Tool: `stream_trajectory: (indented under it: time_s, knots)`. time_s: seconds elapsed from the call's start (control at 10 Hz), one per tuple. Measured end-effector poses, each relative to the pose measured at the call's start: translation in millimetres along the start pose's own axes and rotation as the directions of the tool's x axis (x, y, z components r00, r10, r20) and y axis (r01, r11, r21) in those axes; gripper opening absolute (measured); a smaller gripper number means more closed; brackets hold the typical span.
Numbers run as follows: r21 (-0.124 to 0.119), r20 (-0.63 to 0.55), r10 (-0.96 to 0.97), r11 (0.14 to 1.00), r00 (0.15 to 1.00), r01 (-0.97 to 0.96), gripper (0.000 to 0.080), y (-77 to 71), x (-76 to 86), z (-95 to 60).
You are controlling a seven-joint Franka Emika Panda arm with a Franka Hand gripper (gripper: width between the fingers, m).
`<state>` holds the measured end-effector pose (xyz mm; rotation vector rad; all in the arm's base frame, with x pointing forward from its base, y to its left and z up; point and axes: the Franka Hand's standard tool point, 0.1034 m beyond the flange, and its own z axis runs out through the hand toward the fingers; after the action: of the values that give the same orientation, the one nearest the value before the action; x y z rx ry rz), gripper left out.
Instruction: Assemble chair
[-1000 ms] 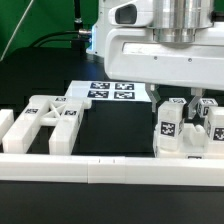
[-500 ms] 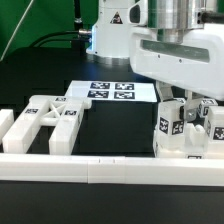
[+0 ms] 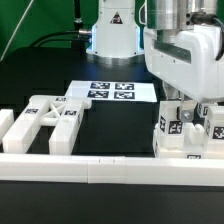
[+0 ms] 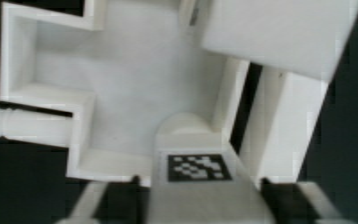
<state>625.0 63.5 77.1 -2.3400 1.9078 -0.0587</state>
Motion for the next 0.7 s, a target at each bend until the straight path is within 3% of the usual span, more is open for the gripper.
stream_trajectory:
  time_s: [0.1,0.2,0.3,0.7]
  knots:
    - [0.000,0.000,-0.038,0.999,0.999,0.038,0.0466,0.0,0.2,0.1]
    - [0.002,-0.001,-0.075,0.997,0.997,0.075,0.0466,-0.1,2.4,0.1]
    - [-0.001,-0.002,-0.138,0.990,0.990,0.138,0.0614,0.3,2.4,0.2]
    - [-0.007,0.003,-0.496,0.868,0.868,0.496,0.0649,1.1,1.3,0.8]
